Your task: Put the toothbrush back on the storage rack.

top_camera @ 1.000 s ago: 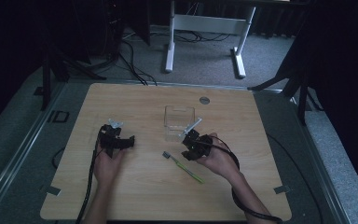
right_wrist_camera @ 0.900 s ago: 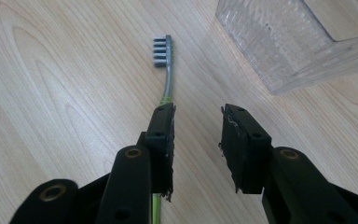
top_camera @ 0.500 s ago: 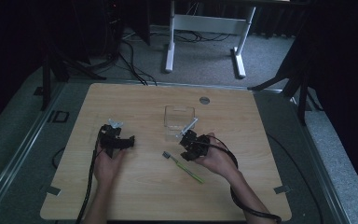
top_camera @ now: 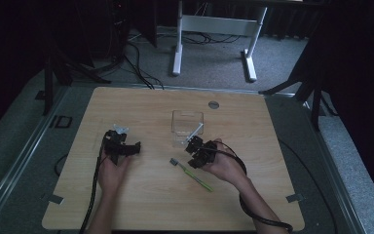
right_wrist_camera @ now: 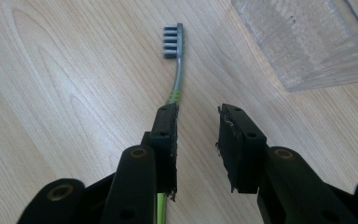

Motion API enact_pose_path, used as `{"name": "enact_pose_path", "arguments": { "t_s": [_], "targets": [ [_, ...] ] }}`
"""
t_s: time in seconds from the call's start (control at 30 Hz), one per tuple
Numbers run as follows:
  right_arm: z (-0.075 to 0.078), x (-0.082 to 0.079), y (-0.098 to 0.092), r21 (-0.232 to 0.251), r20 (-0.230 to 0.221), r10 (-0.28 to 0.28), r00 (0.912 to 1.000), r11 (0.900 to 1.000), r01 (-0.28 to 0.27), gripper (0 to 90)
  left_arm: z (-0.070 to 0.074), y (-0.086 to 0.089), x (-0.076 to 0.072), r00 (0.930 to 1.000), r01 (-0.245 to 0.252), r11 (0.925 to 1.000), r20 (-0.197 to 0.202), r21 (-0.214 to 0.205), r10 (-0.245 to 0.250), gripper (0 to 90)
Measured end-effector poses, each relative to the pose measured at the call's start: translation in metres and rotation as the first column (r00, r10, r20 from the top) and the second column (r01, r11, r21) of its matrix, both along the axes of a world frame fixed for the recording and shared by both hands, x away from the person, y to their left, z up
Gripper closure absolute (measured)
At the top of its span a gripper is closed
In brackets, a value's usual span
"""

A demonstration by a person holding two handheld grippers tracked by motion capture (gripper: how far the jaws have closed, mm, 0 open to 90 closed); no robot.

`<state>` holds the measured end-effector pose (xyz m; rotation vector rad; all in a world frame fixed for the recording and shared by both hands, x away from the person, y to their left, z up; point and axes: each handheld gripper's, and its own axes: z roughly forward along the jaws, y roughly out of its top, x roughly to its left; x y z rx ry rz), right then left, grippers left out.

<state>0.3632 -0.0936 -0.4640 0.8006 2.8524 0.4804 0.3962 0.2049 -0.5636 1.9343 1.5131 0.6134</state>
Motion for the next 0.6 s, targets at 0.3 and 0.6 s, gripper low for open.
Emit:
{"name": "enact_pose_path", "arguments": {
  "t_s": [0.3, 0.6],
  "targets": [
    [-0.0015, 0.0010, 0.0028, -0.022, -0.021, 0.000, 0.9998, 0.9998, 0.000, 68.2, 0.0000, 0.0001, 0.0000, 1.0000, 0.000, 1.0000, 0.000, 0.001, 0.000, 11.4],
    [-0.0053, 0.0011, 0.0070, -0.043, -0.049, 0.009, 0.9988, 0.9990, -0.011, 69.1, 0.0000, 0.0000, 0.0000, 1.0000, 0.000, 1.0000, 0.000, 0.000, 0.000, 11.4]
  ]
}}
